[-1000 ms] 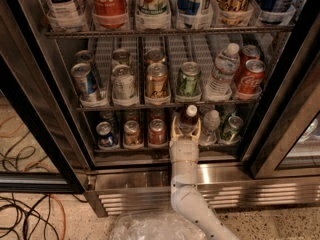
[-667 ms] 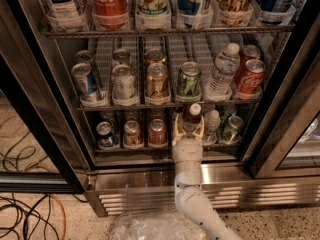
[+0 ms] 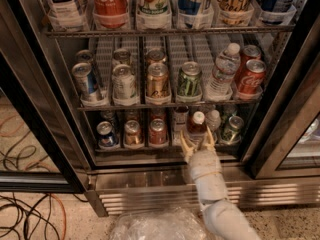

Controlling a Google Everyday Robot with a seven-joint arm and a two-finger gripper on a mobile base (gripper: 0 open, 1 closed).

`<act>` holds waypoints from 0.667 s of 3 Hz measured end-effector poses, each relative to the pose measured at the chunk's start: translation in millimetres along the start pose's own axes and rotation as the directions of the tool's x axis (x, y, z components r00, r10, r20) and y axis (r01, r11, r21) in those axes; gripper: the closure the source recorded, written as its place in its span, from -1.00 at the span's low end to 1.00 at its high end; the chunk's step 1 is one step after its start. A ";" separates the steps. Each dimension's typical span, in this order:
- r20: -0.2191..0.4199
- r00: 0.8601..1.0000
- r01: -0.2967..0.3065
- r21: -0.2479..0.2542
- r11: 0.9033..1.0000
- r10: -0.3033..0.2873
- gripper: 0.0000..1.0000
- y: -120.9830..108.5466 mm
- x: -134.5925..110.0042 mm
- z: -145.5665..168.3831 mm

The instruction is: Pick blue plastic bottle from bottom shelf of fridge

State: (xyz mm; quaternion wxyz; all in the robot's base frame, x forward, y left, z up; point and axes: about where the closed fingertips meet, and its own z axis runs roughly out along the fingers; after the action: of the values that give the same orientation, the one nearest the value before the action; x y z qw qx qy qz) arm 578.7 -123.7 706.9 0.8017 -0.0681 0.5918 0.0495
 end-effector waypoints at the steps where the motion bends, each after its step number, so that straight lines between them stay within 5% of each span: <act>1: -0.053 0.999 -0.007 -0.039 0.999 0.005 1.00 -11.4 4.7 -12.0; 2: -0.053 0.999 -0.007 -0.039 0.999 0.005 1.00 -11.4 7.0 -12.5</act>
Offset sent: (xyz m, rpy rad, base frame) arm -0.1032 -0.0281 -0.0180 -0.2391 0.3640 0.5771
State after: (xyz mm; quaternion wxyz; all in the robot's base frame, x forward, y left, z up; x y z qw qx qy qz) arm 570.8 -137.1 697.2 0.7840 -0.0834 0.6121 0.0616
